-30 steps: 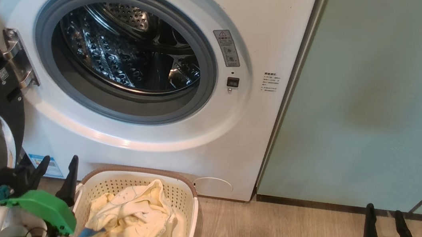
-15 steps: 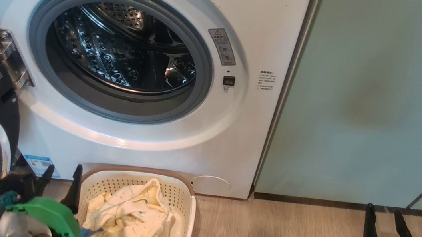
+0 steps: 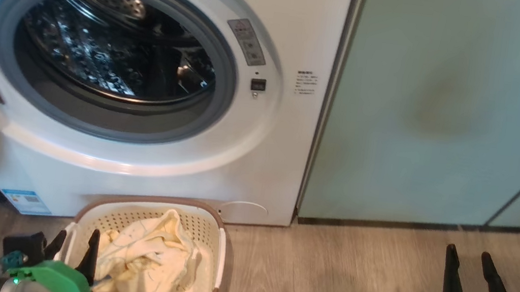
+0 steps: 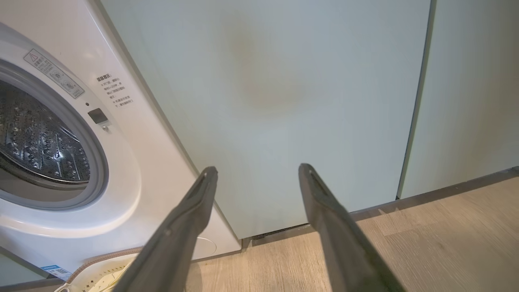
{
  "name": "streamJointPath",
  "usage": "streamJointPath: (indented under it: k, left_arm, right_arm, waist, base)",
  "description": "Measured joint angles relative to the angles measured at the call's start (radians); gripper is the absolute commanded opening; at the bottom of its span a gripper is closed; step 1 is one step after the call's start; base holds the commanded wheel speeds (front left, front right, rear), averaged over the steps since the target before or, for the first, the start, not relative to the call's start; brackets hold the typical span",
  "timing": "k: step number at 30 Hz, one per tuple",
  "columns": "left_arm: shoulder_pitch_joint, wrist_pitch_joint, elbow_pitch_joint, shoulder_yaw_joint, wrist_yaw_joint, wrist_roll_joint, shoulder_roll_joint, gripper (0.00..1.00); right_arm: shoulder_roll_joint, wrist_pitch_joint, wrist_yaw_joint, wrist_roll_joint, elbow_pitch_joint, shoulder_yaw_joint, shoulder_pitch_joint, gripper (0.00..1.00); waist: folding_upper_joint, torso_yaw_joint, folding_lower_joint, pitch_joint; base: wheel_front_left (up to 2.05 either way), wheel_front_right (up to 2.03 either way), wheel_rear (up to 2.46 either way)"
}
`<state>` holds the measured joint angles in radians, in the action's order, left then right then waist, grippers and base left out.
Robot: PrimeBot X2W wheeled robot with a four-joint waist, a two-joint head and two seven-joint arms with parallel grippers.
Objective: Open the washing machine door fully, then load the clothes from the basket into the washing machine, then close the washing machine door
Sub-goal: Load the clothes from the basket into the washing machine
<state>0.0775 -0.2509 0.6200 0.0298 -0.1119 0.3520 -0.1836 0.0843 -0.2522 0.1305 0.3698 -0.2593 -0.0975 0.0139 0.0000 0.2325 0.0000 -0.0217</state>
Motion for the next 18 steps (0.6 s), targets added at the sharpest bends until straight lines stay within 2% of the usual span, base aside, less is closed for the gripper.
streamJointPath:
  k: [18]
  left_arm:
    - [0.244,0.013,0.373,-0.107,-0.018,0.046,-0.006,1.00]
  right_arm:
    - [-0.001,0.000,0.000,0.000,0.014,-0.030,-0.099,1.00]
  waist:
    - [0.0000,0.105,0.0001,-0.188]
  base:
    - [0.00,0.00,0.00]
